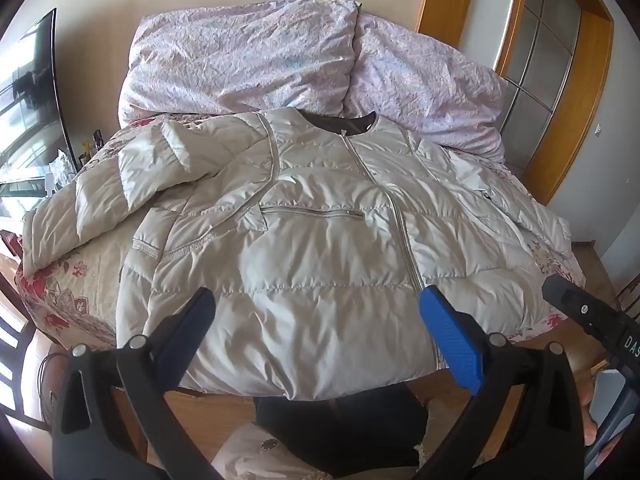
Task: Fold large clothes
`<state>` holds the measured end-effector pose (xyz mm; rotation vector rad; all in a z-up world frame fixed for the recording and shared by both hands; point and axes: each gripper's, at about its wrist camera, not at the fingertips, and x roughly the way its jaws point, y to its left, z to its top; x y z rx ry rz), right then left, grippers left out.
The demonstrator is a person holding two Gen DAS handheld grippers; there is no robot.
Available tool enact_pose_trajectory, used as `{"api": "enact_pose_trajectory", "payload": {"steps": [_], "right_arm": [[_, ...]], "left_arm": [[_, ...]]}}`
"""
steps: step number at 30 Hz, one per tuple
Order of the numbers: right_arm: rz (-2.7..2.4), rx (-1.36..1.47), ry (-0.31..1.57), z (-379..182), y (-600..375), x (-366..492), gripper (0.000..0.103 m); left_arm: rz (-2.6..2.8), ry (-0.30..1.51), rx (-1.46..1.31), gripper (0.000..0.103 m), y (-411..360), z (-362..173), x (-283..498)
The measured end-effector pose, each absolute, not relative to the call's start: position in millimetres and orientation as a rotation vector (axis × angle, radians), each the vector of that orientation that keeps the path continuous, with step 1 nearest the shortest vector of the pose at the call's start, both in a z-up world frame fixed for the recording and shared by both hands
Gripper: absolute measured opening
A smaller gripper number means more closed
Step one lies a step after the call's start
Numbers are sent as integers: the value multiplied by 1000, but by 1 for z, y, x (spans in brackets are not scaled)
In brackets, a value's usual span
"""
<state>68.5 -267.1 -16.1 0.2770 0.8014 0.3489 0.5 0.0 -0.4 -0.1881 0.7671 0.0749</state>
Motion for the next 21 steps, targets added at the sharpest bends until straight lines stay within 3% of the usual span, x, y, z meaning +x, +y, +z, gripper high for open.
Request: {"api": "enact_pose_trajectory", "payload": {"steps": [21], "right_arm": [[351,279,797,-16,-266,69,102]], "left_arm": [[75,762,-188,101,0,0,0]]}}
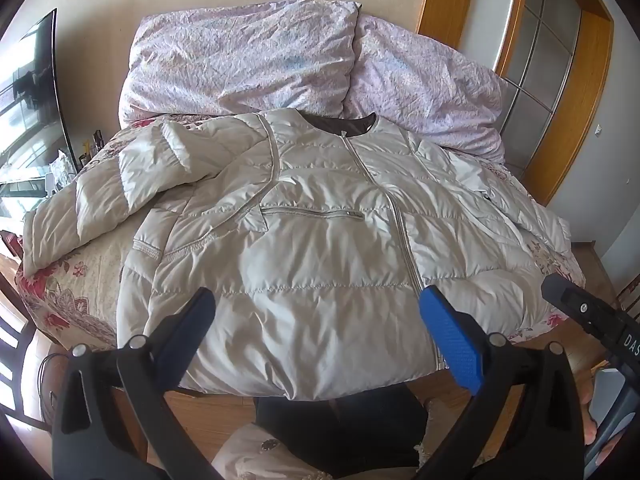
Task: Fold large clothes
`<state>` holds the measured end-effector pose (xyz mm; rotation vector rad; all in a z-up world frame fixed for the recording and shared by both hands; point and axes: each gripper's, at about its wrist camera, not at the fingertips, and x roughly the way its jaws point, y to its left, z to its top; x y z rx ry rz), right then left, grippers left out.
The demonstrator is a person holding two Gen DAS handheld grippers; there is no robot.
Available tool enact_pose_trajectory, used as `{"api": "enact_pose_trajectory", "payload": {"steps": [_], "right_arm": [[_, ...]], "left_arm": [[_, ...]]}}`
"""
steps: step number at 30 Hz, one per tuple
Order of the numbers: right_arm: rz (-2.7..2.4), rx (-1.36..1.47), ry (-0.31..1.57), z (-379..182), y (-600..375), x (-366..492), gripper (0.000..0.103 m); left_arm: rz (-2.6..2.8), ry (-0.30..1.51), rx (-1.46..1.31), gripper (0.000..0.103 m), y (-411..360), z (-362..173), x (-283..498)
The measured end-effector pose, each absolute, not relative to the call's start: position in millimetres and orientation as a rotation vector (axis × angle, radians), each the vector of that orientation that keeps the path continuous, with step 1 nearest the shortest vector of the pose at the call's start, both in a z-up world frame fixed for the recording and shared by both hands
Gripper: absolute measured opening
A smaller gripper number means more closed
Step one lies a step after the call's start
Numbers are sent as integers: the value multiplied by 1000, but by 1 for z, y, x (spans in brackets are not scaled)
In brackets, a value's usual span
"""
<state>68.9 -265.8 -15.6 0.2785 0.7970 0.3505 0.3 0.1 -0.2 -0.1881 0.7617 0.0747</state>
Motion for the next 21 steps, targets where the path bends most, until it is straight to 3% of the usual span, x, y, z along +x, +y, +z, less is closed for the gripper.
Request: {"api": "enact_pose_trajectory", "payload": {"steps": [21], "right_arm": [[347,277,797,-15,-265,68,102]], "left_arm": [[75,762,-186,101,0,0,0]]}}
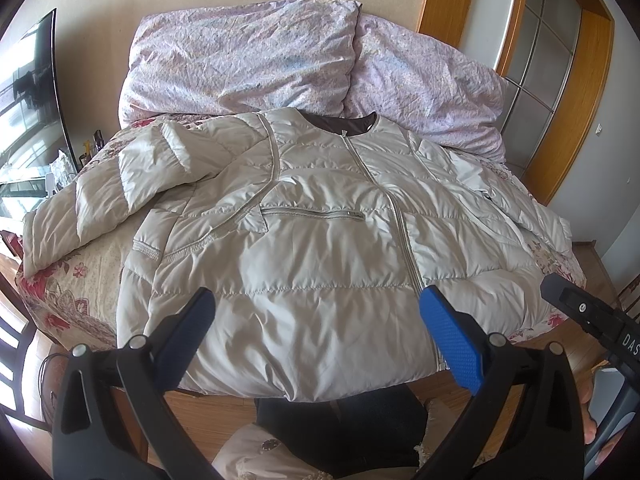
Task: Fold large clothes
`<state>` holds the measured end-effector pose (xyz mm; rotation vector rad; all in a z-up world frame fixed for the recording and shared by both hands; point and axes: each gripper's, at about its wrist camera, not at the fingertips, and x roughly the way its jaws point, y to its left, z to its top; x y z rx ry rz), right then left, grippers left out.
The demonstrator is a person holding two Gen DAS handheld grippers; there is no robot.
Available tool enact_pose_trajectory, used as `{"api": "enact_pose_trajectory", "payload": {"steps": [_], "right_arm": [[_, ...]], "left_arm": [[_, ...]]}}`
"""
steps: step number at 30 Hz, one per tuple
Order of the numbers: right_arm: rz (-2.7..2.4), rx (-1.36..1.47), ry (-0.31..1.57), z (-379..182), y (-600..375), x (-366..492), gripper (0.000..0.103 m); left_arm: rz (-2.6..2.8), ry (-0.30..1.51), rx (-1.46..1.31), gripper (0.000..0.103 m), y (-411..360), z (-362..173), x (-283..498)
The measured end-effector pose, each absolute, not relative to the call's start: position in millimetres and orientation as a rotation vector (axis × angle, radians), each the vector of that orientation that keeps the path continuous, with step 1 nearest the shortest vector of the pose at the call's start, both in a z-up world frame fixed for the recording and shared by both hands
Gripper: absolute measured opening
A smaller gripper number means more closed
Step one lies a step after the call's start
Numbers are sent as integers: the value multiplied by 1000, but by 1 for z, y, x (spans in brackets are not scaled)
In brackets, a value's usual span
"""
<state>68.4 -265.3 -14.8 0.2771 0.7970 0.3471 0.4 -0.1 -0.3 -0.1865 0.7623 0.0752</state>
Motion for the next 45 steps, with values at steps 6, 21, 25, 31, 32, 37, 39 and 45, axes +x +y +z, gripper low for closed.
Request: {"api": "enact_pose_trajectory", "payload": {"steps": [6,21,25,31,32,37,39,45], "right_arm": [[349,276,800,-18,-267,72,102],[343,279,802,-20,-266,71,102],[341,282,802,-19,-268,71,102],[342,280,802,-19,-269,72,102],[342,281,802,-18,-269,72,102],[340,283,801,-19,-269,72,102],[340,282,801,-18,-269,73,102],[337,284,802,-19,-270,74,102]], "left_arm": [[76,763,-187,101,0,0,0],[75,763,-187,101,0,0,1],[75,763,-187,101,0,0,0],[75,764,-187,101,0,0,1],[76,764,-187,101,0,0,1],[75,763,-186,101,0,0,0],[75,763,-186,101,0,0,1],[75,765,-186,101,0,-1,1]]}}
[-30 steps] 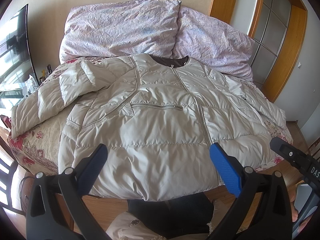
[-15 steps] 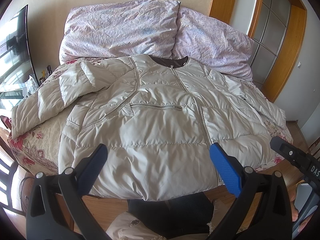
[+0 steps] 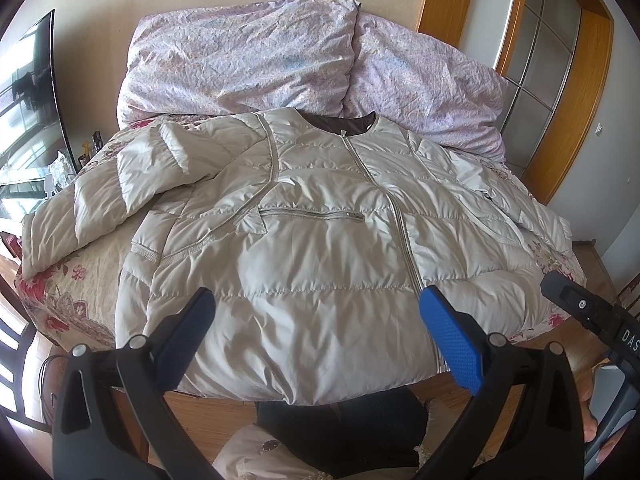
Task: Fold large clothes
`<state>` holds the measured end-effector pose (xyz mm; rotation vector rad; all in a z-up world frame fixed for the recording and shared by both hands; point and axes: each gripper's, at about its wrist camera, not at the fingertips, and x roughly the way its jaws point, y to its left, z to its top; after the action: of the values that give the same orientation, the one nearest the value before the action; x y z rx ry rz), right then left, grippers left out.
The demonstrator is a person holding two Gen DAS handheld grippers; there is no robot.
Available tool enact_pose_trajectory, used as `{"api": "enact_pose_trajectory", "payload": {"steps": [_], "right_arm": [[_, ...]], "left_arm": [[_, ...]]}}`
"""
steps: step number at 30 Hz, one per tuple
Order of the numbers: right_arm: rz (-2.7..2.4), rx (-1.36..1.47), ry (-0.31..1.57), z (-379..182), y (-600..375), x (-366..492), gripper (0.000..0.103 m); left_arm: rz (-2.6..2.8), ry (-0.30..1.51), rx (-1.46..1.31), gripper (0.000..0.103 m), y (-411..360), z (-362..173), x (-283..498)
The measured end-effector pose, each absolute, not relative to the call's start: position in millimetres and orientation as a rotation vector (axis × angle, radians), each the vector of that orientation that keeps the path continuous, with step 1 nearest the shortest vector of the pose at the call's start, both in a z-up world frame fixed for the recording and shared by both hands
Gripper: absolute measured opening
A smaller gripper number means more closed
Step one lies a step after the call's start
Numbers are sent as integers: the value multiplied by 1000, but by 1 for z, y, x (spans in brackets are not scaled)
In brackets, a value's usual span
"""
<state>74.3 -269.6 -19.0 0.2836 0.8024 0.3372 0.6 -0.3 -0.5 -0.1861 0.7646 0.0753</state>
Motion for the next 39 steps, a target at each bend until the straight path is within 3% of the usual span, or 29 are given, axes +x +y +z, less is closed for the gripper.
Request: {"api": "enact_pose_trajectory", "payload": {"steps": [13,20,25,31,33,35,39], "right_arm": [[301,293,832,-31,-273,100,102],[180,353,746,-38,-316,137,102],[61,502,712,-51,-383,179,102],[-95,877,756,-91,-483,222,102],[-124,994,754,-105,-508,230,93],[-165,1101,760,-120,-531,240,78],[-223,1210,745,-141,-557,254,68]], "left_arm": [[82,794,-186,101,5,-11,27],[99,827,-197,101,15,-21,51],[83,861,-244,101,31,-34,74],[-23,888,-360,101,48,-47,96],[-65,889,-390,101,50,-50,102],[-106,889,-425,101,51,-53,107],[-156,877,-509,101,57,-59,116]]}}
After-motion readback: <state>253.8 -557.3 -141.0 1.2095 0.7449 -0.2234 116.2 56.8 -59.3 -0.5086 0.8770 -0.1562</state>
